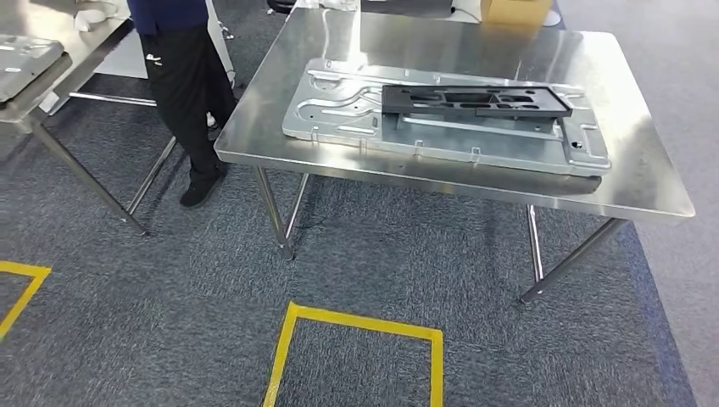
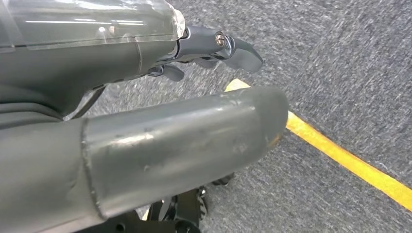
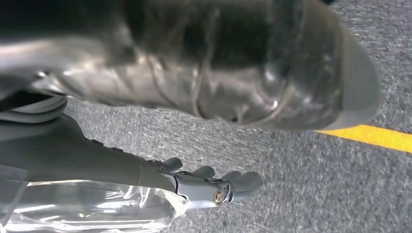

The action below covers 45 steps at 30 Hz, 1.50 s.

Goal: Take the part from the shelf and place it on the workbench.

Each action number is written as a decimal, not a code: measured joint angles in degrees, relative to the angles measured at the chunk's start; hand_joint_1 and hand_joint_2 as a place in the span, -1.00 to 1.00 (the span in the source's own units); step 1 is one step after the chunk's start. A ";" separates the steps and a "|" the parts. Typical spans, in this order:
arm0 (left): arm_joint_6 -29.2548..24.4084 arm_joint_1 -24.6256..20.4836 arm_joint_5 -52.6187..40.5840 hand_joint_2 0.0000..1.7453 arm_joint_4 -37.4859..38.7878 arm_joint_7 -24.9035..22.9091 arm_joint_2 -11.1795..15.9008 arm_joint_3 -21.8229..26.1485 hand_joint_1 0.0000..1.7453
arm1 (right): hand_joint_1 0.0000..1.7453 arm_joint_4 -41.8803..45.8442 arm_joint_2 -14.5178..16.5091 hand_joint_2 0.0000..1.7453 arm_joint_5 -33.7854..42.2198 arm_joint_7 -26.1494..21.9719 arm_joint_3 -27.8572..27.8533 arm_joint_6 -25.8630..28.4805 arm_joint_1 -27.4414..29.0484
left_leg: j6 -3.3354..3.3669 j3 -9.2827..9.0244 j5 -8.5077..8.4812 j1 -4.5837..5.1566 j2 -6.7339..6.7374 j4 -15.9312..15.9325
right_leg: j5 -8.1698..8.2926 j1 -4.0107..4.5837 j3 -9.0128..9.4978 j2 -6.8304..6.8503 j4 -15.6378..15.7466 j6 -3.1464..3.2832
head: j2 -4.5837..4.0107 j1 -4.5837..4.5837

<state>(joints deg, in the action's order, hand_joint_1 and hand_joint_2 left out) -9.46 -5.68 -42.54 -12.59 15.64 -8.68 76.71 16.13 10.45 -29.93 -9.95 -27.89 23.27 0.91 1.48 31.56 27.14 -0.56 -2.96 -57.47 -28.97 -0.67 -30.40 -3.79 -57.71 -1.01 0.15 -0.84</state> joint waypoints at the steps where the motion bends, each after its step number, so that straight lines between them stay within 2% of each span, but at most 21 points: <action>1: -0.07 -0.08 0.03 -1.00 0.00 0.01 -0.03 0.06 -1.00 | -1.00 -0.61 -0.01 -1.00 0.12 0.62 -0.48 -0.25 -0.22 | -0.36 0.18 -0.19 -0.02 -0.43 -0.06 | 0.04 0.12 0.04 0.32 0.13 0.21 | 0.00 0.02; 4: -0.55 -0.11 0.32 -1.00 0.00 0.04 -0.05 0.36 -1.00 | -1.00 -1.98 0.08 -1.00 0.78 5.43 -1.79 -2.39 -0.90 | -1.21 1.17 1.00 -0.13 -0.05 -1.68 | 0.52 -0.09 0.17 2.32 0.70 1.40 | 0.00 0.05; 7: -0.78 -0.12 0.49 -1.00 0.00 0.08 -0.08 0.53 -1.00 | -1.00 -2.94 0.15 -1.00 0.89 9.44 -2.71 -5.12 -1.00 | -1.86 5.36 6.54 -0.19 2.10 -11.29 | 0.76 0.00 -0.15 4.60 0.86 2.15 | 0.00 0.12; 9: -0.87 0.01 0.49 -1.00 0.00 0.14 -0.10 0.66 -1.00 | -1.00 -3.34 0.16 -1.00 0.67 10.26 -3.01 -7.13 -1.04 | -2.13 6.99 8.02 -0.23 2.48 -15.91 | 0.77 0.15 -0.49 6.09 0.62 2.18 | 0.00 0.12; 11: -0.93 0.14 0.44 -1.00 0.00 0.20 -0.11 0.75 -1.00 | -1.00 -3.52 0.22 -1.00 0.22 10.17 -3.10 -8.97 -1.15 | -2.04 4.47 5.57 -0.22 3.07 -12.29 | 0.75 0.22 -0.65 7.39 0.36 2.17 | 0.00 0.13; 14: -0.95 -0.05 0.34 -1.00 0.00 0.28 -0.05 0.78 -1.00 | -1.00 -3.65 0.43 -1.00 -0.30 9.74 -3.10 -10.51 -1.38 | -1.13 -1.35 2.01 0.33 6.34 -1.41 | 0.62 0.59 -0.64 8.98 -0.01 1.78 | 0.00 0.13; 15: -0.95 -0.13 0.33 -1.00 0.00 0.30 -0.04 0.78 -1.00 | -1.00 -3.69 0.46 -1.00 -0.33 9.69 -3.10 -10.70 -1.43 | -0.77 -1.87 1.89 0.57 6.99 0.00 | 0.61 0.73 -0.62 9.51 -0.08 1.55 | 0.00 0.12; 17: -0.95 -0.04 0.32 -1.00 0.00 0.31 -0.04 0.79 -1.00 | -1.00 -3.75 0.48 -1.00 -0.34 9.64 -3.10 -10.87 -1.56 | -0.08 -1.62 1.71 0.68 6.25 0.36 | 0.69 0.87 -0.48 10.49 0.00 1.02 | 0.00 0.11; 18: -0.95 0.07 0.32 -1.00 0.00 0.31 -0.07 0.79 -1.00 | -1.00 -3.76 0.47 -1.00 -0.34 9.62 -3.10 -10.90 -1.62 | 0.25 -1.60 1.42 0.52 5.73 0.54 | 0.44 0.80 -0.44 10.09 -0.18 0.67 | 0.00 0.10; 20: -0.97 0.11 0.32 -1.00 0.00 0.31 -0.11 0.80 -1.00 | -1.00 -3.81 0.46 -1.00 -0.34 9.59 -3.10 -10.90 -1.70 | 1.04 -1.44 0.72 0.14 4.68 0.91 | -1.91 0.60 -1.52 7.28 -2.93 -0.05 | 0.00 0.10; 22: -0.99 -0.05 0.32 -1.00 0.00 0.32 -0.13 0.81 -1.00 | -1.00 -3.89 0.46 -1.00 -0.37 9.49 -3.10 -10.97 -1.64 | 1.56 -0.94 0.26 0.10 3.61 0.89 | -6.12 0.35 -4.53 4.55 -9.93 -0.44 | 0.00 0.10; 24: -0.99 -0.08 0.32 -1.00 0.00 0.32 -0.13 0.82 -1.00 | -1.00 -3.94 0.45 -1.00 -0.72 8.99 -3.10 -11.30 -1.58 | 1.66 -0.49 0.01 0.14 2.24 0.70 | -8.12 0.28 -6.94 4.10 -15.73 -0.58 | 0.00 0.10; 26: -1.01 0.03 0.32 -1.00 0.00 0.27 -0.15 0.82 -1.00 | -1.00 -3.96 0.44 -1.00 -1.30 8.22 -3.10 -11.83 -1.59 | 1.54 -0.32 -0.08 0.11 0.67 0.40 | -5.65 0.12 -5.50 3.86 -13.46 -0.57 | 0.00 0.09; 29: -1.12 -0.05 0.34 -1.00 0.00 0.10 -0.28 0.82 -1.00 | -1.00 -4.00 0.38 -1.00 -1.92 7.58 -3.09 -12.55 -1.65 | 0.94 0.09 -0.08 0.17 -1.55 -0.28 | -1.03 -0.23 -0.09 0.71 -2.54 -0.16 | 0.00 0.10; 31: -1.36 -0.14 0.38 -1.00 0.00 -0.01 -0.31 0.83 -1.00 | -1.00 -4.06 0.34 -1.00 -2.33 7.74 -3.07 -13.42 -1.71 | 0.13 0.70 -0.31 0.11 -2.74 -0.51 | -0.96 -0.13 0.65 -0.50 -0.47 0.27 | 0.00 0.10; 33: -1.62 0.07 0.42 -1.00 -0.01 -0.08 -0.28 0.84 -1.00 | -1.00 -4.10 0.36 -1.00 -2.83 8.34 -3.00 -14.96 -1.81 | -0.64 1.21 -0.56 -0.09 -3.52 -0.54 | -0.56 -0.18 0.59 0.79 -0.15 0.96 | 0.00 0.10; 35: -1.79 0.22 0.45 -1.00 -0.02 -0.13 -0.22 0.85 -1.00 | -1.00 -4.16 0.41 -1.00 -3.28 9.06 -2.91 -16.19 -1.82 | -1.20 2.43 1.06 -0.01 -1.70 -2.82 | -0.11 -0.39 0.59 2.30 0.35 1.83 | 0.00 0.19; 38: -1.93 0.06 0.56 -1.00 -0.02 -0.10 -0.25 0.86 -1.00 | -1.00 -4.32 0.43 -1.00 -3.63 9.80 -2.83 -16.38 -1.59 | -1.85 6.86 6.54 -0.15 1.90 -12.99 | 0.04 -0.17 0.32 4.93 0.45 2.39 | 0.00 0.27; 40: -2.01 0.15 0.66 -1.00 -0.02 -0.09 -0.30 0.88 -1.00 | -1.00 -4.40 0.41 -1.00 -4.01 10.00 -2.81 -16.11 -1.53 | -2.11 7.80 7.14 -0.34 2.56 -16.07 | 0.02 -0.04 0.18 6.58 0.34 2.38 | 0.00 0.27; 43: -2.30 0.26 0.96 -1.00 -0.02 -0.08 -0.29 0.96 -1.00 | -1.00 -4.41 0.42 -1.00 -4.56 10.04 -2.76 -15.81 -1.60 | -1.82 2.14 2.73 -0.28 4.88 -6.54 | -0.15 0.05 0.26 8.53 0.09 2.11 | 0.00 0.27; 45: -2.44 0.07 1.12 -1.00 -0.02 -0.07 -0.28 1.06 -1.00 | -1.00 -4.41 0.41 -1.00 -4.85 10.03 -2.71 -15.72 -1.62 | -1.18 -0.69 1.44 0.15 6.89 -0.97 | -0.32 0.30 0.37 9.56 -0.08 1.59 | 0.00 0.26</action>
<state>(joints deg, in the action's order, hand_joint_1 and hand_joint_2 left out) -11.90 -5.61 -41.42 -12.61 15.57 -8.96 77.77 11.72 10.86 -34.79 0.08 -30.60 7.55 -0.71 0.30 30.87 28.58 -0.41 3.93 -58.44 -29.28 -0.36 -30.04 5.78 -57.79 0.58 0.15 -0.58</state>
